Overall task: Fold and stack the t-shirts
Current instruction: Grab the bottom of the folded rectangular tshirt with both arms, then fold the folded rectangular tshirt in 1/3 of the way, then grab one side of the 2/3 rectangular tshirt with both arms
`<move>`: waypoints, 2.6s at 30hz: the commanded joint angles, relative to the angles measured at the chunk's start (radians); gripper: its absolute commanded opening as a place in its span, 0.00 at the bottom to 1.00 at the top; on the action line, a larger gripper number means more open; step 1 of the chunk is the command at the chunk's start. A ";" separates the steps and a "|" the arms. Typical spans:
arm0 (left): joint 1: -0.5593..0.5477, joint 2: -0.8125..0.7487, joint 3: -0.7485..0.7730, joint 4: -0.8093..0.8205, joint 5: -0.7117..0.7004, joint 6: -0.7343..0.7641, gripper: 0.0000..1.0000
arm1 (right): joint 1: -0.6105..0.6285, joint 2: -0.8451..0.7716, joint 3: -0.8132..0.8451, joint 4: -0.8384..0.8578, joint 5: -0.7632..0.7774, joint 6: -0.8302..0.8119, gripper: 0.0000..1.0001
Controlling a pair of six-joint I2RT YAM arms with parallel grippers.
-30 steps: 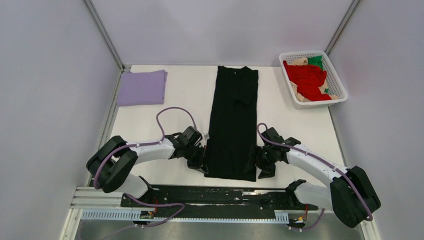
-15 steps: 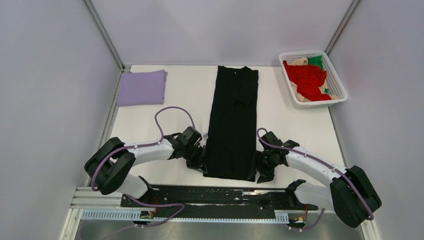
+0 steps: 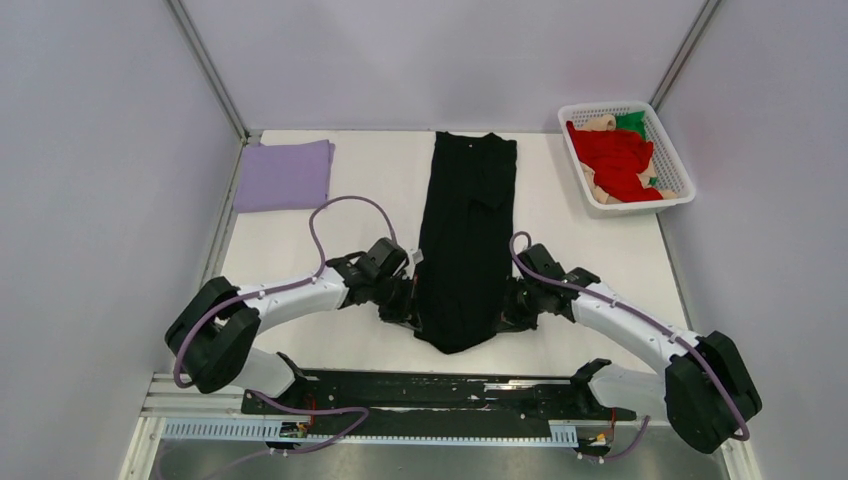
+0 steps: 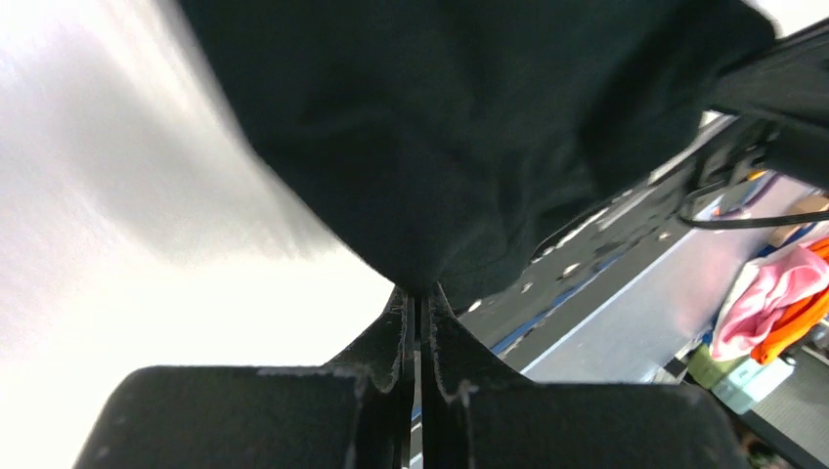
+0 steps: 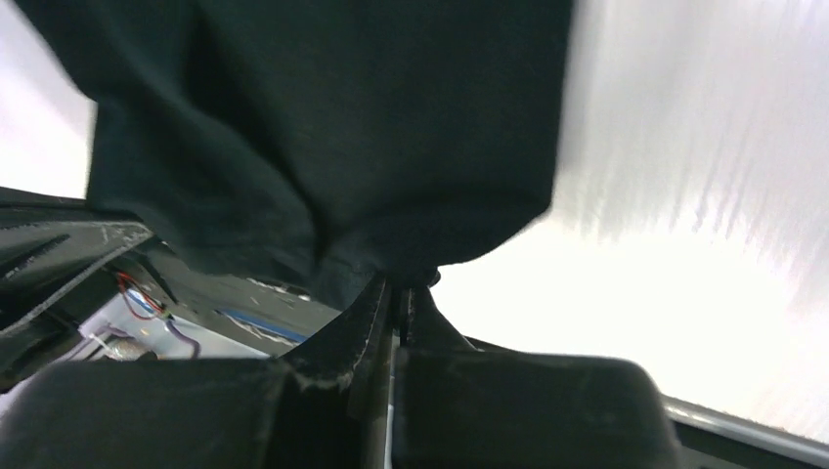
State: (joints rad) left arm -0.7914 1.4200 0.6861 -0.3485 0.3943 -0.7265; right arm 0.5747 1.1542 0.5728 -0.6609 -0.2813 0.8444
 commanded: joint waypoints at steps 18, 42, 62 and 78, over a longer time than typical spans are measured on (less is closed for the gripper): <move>0.295 0.473 0.776 -0.043 -0.066 0.141 0.00 | -0.272 0.320 0.507 0.267 0.186 -0.209 0.01; 0.371 0.812 1.187 -0.094 -0.023 0.186 0.86 | -0.370 0.675 0.778 0.328 0.168 -0.223 0.63; 0.354 0.453 0.697 -0.176 -0.097 0.183 1.00 | -0.352 0.271 0.284 0.357 0.051 -0.148 1.00; 0.275 0.570 0.592 -0.105 -0.080 0.135 0.66 | -0.350 0.262 0.155 0.434 0.069 -0.085 0.84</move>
State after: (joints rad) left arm -0.4984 1.9461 1.3037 -0.4698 0.3248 -0.5827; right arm 0.2203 1.4361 0.7437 -0.3004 -0.2020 0.7376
